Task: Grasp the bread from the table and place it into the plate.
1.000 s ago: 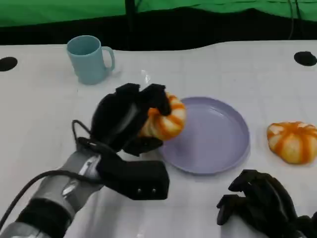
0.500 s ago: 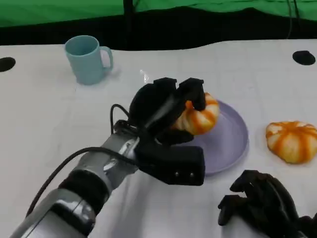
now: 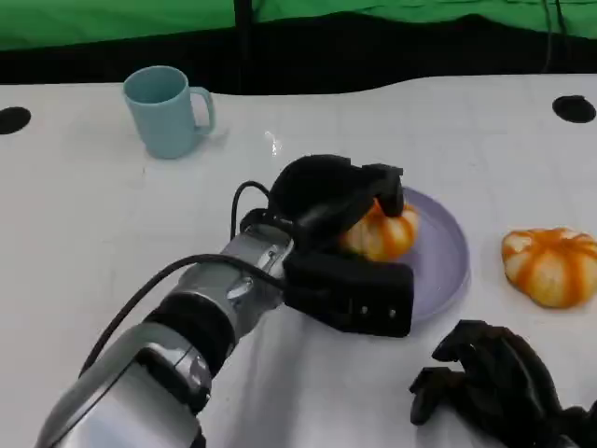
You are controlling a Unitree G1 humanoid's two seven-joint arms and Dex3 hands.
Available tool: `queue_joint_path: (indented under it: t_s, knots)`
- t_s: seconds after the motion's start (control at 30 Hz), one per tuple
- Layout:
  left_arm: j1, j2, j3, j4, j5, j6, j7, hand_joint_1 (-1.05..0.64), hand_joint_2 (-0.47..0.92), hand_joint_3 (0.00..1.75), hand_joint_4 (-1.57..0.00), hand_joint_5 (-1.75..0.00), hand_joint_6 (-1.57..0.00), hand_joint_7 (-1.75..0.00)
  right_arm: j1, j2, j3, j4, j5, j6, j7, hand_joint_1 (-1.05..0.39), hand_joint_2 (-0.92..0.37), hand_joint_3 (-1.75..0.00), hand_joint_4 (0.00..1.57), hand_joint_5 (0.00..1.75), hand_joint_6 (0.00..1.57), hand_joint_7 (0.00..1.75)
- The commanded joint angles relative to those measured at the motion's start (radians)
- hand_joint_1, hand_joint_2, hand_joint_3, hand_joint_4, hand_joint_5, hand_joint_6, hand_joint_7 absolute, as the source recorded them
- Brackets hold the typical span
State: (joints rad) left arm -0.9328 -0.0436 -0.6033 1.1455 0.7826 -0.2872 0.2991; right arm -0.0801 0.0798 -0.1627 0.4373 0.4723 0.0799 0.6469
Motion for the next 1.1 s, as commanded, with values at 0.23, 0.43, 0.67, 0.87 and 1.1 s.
queue_joint_path:
  t_s: [0.23,0.43,0.67,0.87,1.1]
  knots:
    - [-0.055,0.005,-0.075,-0.014,0.038,0.139,-0.201,-0.82,0.92,0.48,-0.04,-0.27,-0.14,0.0,0.013,-0.009,-0.002,-0.017,0.0,-0.008,0.001,-1.04,-0.71,-0.01,1.57,0.75,1.57,0.4]
    - [-0.057,0.023,-0.077,-0.048,0.028,0.161,-0.293,-0.97,0.92,0.55,0.0,-0.21,-0.08,0.0,0.002,-0.01,-0.01,-0.007,0.015,0.016,0.003,-1.04,-0.7,0.0,1.57,0.73,1.57,0.37]
    - [0.022,0.107,-0.046,-0.198,-0.002,0.106,-0.298,-0.91,0.92,0.55,-0.08,-0.28,-0.14,-0.03,0.01,-0.013,-0.006,-0.015,0.012,0.007,0.008,-1.05,-0.7,-0.01,1.57,0.74,1.57,0.39]
    - [0.13,0.179,0.039,-0.331,-0.106,0.012,-0.302,-0.76,0.92,0.47,-0.22,-0.37,-0.27,-0.08,0.002,-0.013,-0.012,-0.002,0.014,0.002,0.01,-1.04,-0.71,-0.01,1.57,0.72,1.57,0.37]
    - [0.263,0.207,0.152,-0.454,-0.263,-0.091,-0.316,-0.59,0.92,0.4,-0.44,-0.72,-0.5,-0.26,0.013,-0.014,-0.01,-0.019,0.015,0.009,0.008,-1.04,-0.72,-0.01,1.57,0.73,1.57,0.38]
